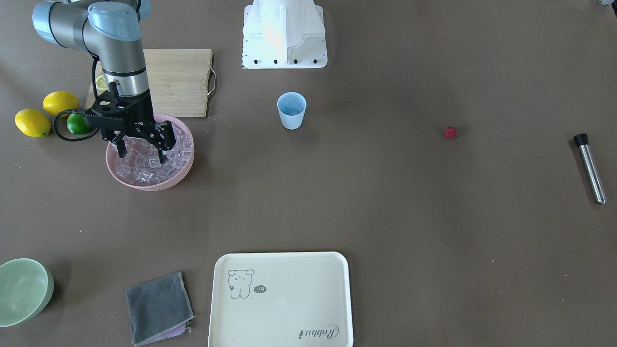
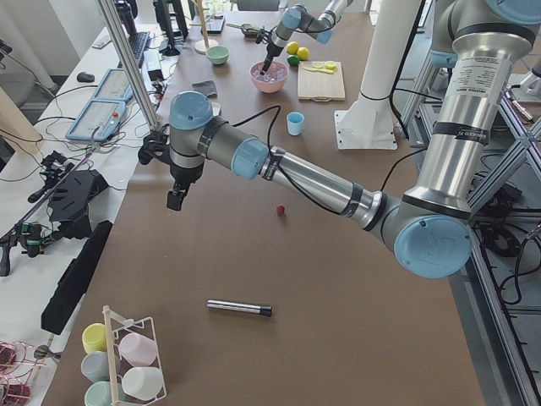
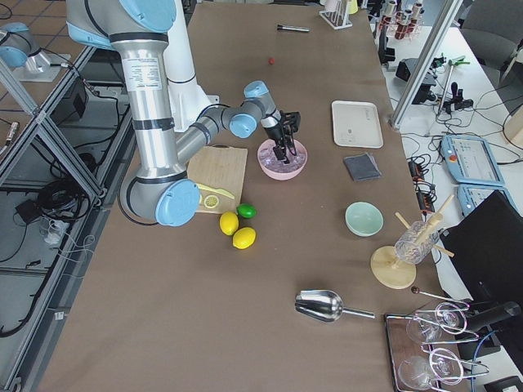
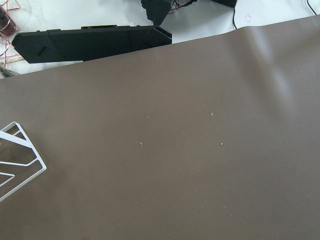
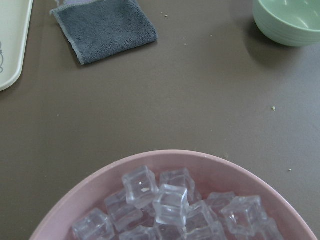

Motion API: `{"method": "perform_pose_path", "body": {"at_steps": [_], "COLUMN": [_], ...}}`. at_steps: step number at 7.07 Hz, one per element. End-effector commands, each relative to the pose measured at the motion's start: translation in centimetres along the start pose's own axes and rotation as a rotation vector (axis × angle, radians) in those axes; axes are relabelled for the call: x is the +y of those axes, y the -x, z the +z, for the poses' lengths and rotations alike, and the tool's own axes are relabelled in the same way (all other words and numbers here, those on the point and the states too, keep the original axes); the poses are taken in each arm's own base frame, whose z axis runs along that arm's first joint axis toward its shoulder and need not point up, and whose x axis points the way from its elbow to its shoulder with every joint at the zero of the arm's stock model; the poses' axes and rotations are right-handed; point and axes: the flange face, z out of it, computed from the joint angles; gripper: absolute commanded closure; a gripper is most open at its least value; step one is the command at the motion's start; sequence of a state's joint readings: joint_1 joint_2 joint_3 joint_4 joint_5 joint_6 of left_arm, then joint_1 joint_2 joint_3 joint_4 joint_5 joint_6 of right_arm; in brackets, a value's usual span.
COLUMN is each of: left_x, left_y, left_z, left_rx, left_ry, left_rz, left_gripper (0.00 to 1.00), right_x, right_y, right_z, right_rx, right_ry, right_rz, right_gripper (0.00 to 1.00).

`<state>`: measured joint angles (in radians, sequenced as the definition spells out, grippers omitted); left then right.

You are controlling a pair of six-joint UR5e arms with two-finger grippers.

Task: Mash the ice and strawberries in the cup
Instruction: 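Lower the right gripper into the bowl to grasp a third ice cube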

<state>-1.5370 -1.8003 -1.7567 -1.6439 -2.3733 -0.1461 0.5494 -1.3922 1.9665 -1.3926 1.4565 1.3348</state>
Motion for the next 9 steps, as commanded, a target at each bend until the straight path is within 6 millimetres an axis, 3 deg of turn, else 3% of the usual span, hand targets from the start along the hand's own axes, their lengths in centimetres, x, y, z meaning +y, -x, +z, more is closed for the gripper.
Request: {"method": "perform_pose_path", "body": {"at_steps": [1, 3, 6, 7, 8, 9], "left_x": [0.2, 1.4, 1.4, 1.4, 1.4, 1.4], "left_y": [0.1, 0.4, 0.5, 0.6, 0.6, 0.7], "left_z": [0.0, 0.0, 0.3, 0.4, 0.4, 0.5], "left_rx": [-0.001, -0.002, -0.002, -0.002, -0.002, -0.002], "left_ry": [0.000, 0.005, 0.011, 0.013, 0.013, 0.015], "left_rz": [-0.002, -0.010, -0.011, -0.013, -0.013, -0.014], "left_gripper": [0.01, 0.01, 0.01, 0.01, 0.01, 0.01], "right_x": [0.5, 0.7, 0.7, 0.7, 0.6, 0.7], "right_y": [0.2, 0.4, -0.1, 0.0, 0.7, 0.8], "right_z": [0.5, 1.3, 2.5, 2.5, 2.3, 2.2], "right_rx": [0.009, 0.021, 0.050, 0.049, 0.039, 0.036], "right_ry": [-0.008, -0.007, -0.024, -0.024, -0.025, -0.018], "right_rz": [0.012, 0.010, -0.004, -0.004, 0.000, -0.003], "right_gripper": [0.00, 0.00, 0.01, 0.07, 0.21, 0.50]}}
